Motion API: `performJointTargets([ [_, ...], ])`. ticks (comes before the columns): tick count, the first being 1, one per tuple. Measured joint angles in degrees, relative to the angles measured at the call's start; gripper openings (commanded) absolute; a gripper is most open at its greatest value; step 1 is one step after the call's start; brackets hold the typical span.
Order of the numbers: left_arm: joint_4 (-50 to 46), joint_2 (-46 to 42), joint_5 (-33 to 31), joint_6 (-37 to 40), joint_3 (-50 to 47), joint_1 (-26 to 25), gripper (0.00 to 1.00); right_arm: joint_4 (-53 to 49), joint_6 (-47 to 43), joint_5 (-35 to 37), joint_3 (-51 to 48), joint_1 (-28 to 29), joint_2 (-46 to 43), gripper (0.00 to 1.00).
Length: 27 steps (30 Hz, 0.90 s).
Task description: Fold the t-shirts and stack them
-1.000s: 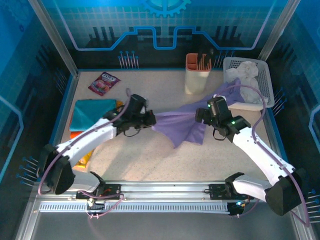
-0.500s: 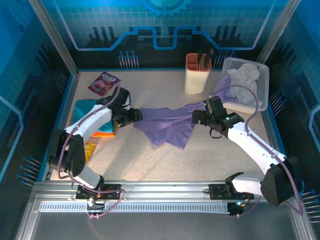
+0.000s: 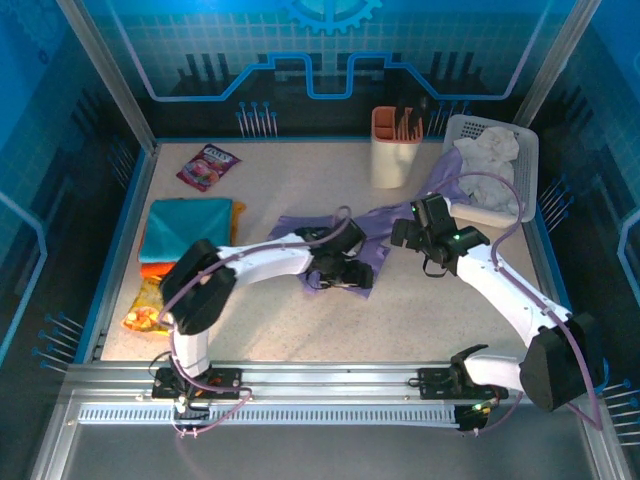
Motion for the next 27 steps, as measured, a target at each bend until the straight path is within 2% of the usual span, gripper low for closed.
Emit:
performJointTargets([
  [2, -0.4, 3.5, -1.1, 0.0, 2.6, -0.7, 0.69, -0.5, 0.0, 0.1, 0.0, -0.7, -0.3, 1.0],
  [6, -2.6, 9.1, -3.9, 0.5, 8.7, -1.0, 0.48, -1.2, 0.0, 0.2, -0.6, -3.5, -2.3, 1.0],
  [9, -5.2, 11.8, -7.0, 1.8, 13.0, -1.2, 0.25, -1.6, 0.0, 0.2, -0.6, -5.7, -3.6, 1.0],
  [12, -7.5, 12.0, -10.5, 3.1, 13.5, -1.3, 0.01, -1.6, 0.0, 0.2, -0.6, -8.1, -3.8, 1.0],
  [15, -8.0, 9.6, -13.9, 4.9, 10.3, -1.3, 0.0, -1.4, 0.0, -0.3, -0.6, -11.1, -3.0, 0.98],
  [20, -11.1, -2.1, -17.4, 7.8, 3.9, -0.6, 0.0, 0.5, 0.7, -3.6, -0.6, -16.4, 1.7, 0.95],
  [27, -15.3, -22.1, -19.3, 9.7, -3.5, 6.6, 0.0, 7.3, 3.5, -8.0, -0.9, -20.8, 11.3, 0.91],
])
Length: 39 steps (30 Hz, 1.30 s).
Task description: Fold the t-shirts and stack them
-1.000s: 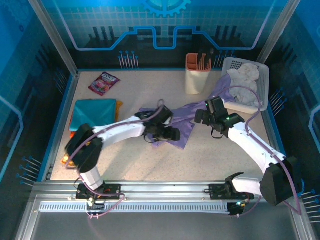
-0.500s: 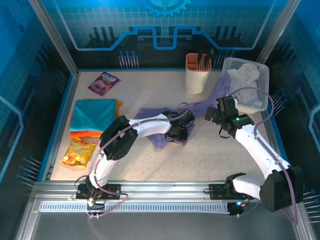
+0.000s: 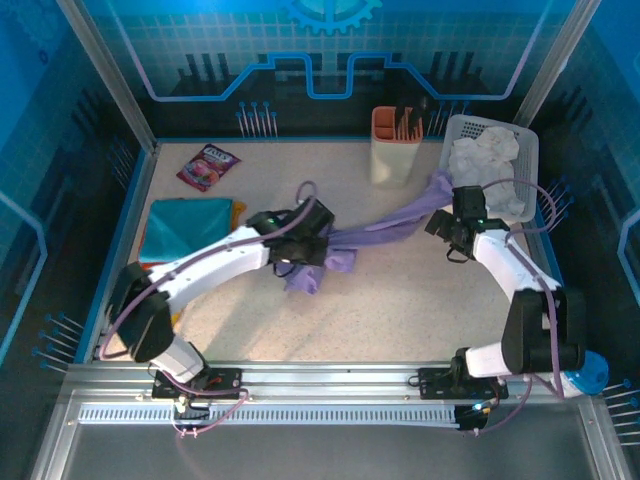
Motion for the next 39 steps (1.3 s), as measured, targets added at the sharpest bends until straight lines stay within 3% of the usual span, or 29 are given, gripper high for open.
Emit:
performJointTargets([
  [11, -6.2, -12.7, -0.8, 4.7, -7.4, 6.8, 0.0, 3.7, 2.4, -3.2, 9.9, -8.9, 16.6, 0.9],
  [19, -6.5, -16.7, -0.3, 9.2, -12.0, 7.1, 0.0, -2.6, 2.4, -4.0, 17.5, -13.3, 19.6, 0.91],
  [25, -6.2, -17.4, 2.6, 9.9, -14.4, 7.1, 0.0, -1.2, 2.3, -4.0, 15.0, -11.7, 16.9, 0.9],
  [31, -4.8, -17.4, 6.1, 9.9, -14.6, 7.2, 0.0, 4.6, 1.2, -5.7, 6.5, -3.4, 7.4, 0.79],
  [39, -3.6, -18.5, 10.8, 9.7, -15.3, 7.4, 0.0, 7.4, 0.5, -7.2, 5.7, -1.0, 14.2, 0.59],
])
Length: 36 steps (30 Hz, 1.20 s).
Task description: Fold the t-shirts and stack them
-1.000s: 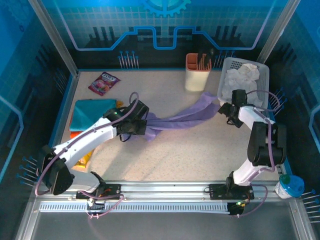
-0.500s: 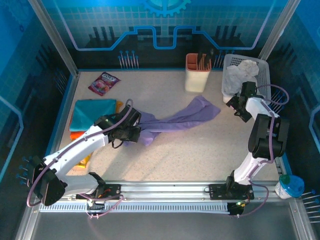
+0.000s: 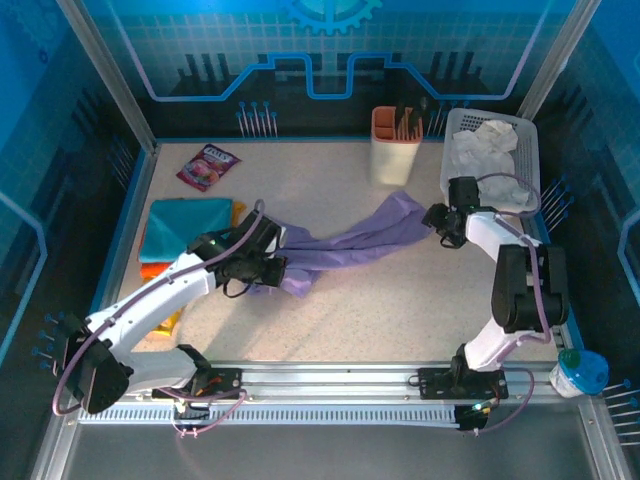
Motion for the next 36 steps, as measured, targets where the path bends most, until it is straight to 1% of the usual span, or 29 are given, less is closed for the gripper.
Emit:
performJointTargets([
  [3, 0.1, -1.4, 0.8, 0.0, -0.4, 0.2, 0.0, 0.0, 0.1, 0.0, 1.0, 0.8, 4.0, 0.53],
  [4, 0.2, -1.8, 1.0, 0.0, -0.4, 0.3, 0.0, 0.0, 0.0, 0.0, 1.5, 1.1, 5.2, 0.49],
  [5, 0.3, -2.2, 1.2, 0.0, -0.4, 0.5, 0.0, 0.0, 0.0, 0.0, 2.2, 1.5, 6.4, 0.36],
  [6, 0.4, -2.5, 1.4, 0.0, -0.4, 0.7, 0.0, 0.2, -0.3, 0.0, 2.7, 1.7, 7.2, 0.28],
  [7, 0.4, -2.9, 1.5, 0.0, -0.4, 0.8, 0.0, -0.7, -0.2, 1.1, 3.5, 2.0, 7.9, 0.11],
  [8, 0.4, -3.2, 1.7, 0.0, -0.4, 1.0, 0.0, -0.4, -0.1, 0.6, 3.8, 1.9, 8.1, 0.0],
  [12, 0.4, -4.3, 3.1, 0.0, -0.4, 2.2, 0.0, 0.3, -0.2, -0.6, 4.3, 2.3, 8.0, 0.0],
  [15, 0.3, -5.4, 4.3, 0.0, -0.4, 3.5, 0.0, 0.6, -0.4, -1.1, 3.2, 2.3, 4.8, 0.0],
  [22, -1.2, -8.5, 5.4, 0.0, 1.0, 7.8, 0.0, -2.7, -2.5, -1.3, 0.2, 2.3, -13.0, 0.0],
  [25, -2.5, -9.4, 5.5, 0.1, 1.8, 9.5, 0.0, -6.1, -3.1, -1.3, -1.6, 2.0, -20.4, 0.0],
  [30, -5.2, -10.0, 6.2, 0.3, 3.9, 12.3, 0.0, -13.9, -4.2, -2.8, -4.2, -1.5, -30.4, 0.0],
  [34, -7.0, -12.4, 9.2, 0.0, 4.9, 13.5, 0.0, -17.2, -6.1, -3.3, -5.5, -4.1, -32.7, 0.0],
  [35, -7.4, -13.3, 10.4, -0.2, 4.9, 13.6, 0.0, -17.2, -6.4, -3.8, -6.3, -4.6, -32.3, 0.01],
  [36, -7.9, -14.1, 11.8, -0.5, 4.9, 13.6, 0.0, -17.4, -6.7, -4.4, -7.3, -4.9, -31.6, 0.04],
])
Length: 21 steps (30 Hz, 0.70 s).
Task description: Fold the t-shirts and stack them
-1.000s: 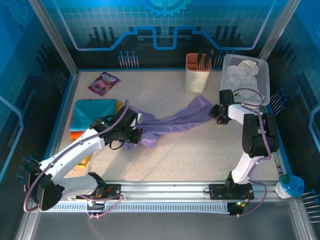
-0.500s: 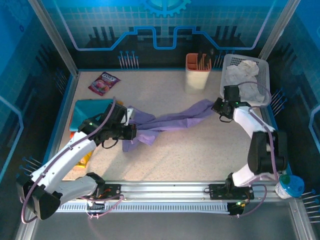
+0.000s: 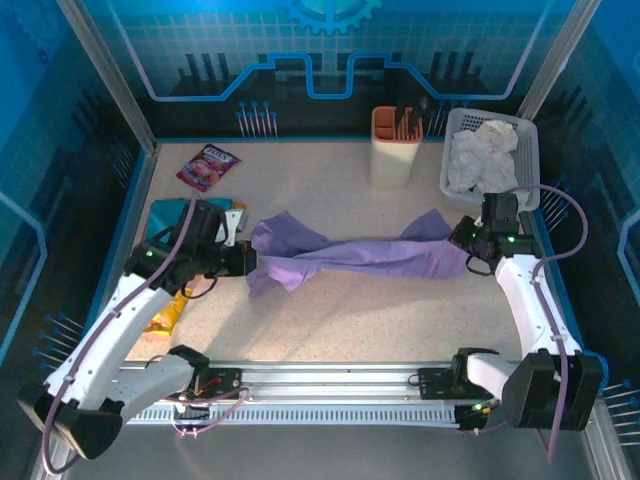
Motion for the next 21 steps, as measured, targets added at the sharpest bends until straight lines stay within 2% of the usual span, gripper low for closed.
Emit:
performJointTargets([
  [1, -0.4, -0.7, 1.5, -0.5, 0.0, 0.0, 0.0, 0.0, -0.3, -0.5, -0.9, -0.2, 1.0, 0.08],
  [2, -0.8, -1.2, 3.0, -0.8, -0.1, 0.0, 0.0, 0.0, -0.5, -1.4, -1.7, -0.3, 2.4, 0.19],
  [4, -1.2, -2.5, 5.3, -1.0, -1.1, 0.0, 0.0, -0.3, -0.7, -2.4, -2.4, -0.3, 5.6, 0.53],
  [5, -1.6, -3.3, 6.2, -1.2, -2.3, 0.0, 0.0, -0.4, -1.4, -3.0, -2.4, -0.3, 7.5, 0.66],
  [6, -1.9, -4.2, 6.9, -1.5, -3.8, 0.0, 0.0, -0.3, -1.7, -3.3, -2.4, -0.3, 9.0, 0.74],
  [10, -4.9, -6.7, 9.4, -2.5, -10.0, 0.0, 0.0, -0.2, -2.8, -3.7, -2.3, -0.3, 10.8, 0.84],
  [12, -6.3, -6.9, 10.8, -2.8, -12.3, 0.0, 0.0, 0.0, -3.6, -3.7, -1.8, 0.1, 10.8, 0.86],
  [13, -6.9, -6.9, 11.2, -3.0, -12.8, 0.0, 0.13, 0.0, -3.9, -3.4, -1.3, 0.5, 10.8, 0.89],
  [14, -7.4, -6.8, 11.4, -3.1, -13.0, 0.0, 0.37, 0.0, -4.3, -3.1, -0.6, 1.1, 10.8, 0.9],
  [16, -7.7, -6.5, 11.2, -3.6, -13.0, 0.0, 0.6, 0.1, -5.2, -2.3, 1.5, 2.9, 11.2, 0.91],
  [18, -8.0, -4.8, 10.1, -3.7, -12.6, 0.0, 0.66, 0.5, -5.9, -1.3, 3.7, 4.7, 12.4, 0.91],
  [21, -7.5, 1.4, 8.0, -3.8, -9.7, 0.4, 0.66, 2.3, -6.5, 0.2, 6.1, 7.2, 15.7, 0.91],
])
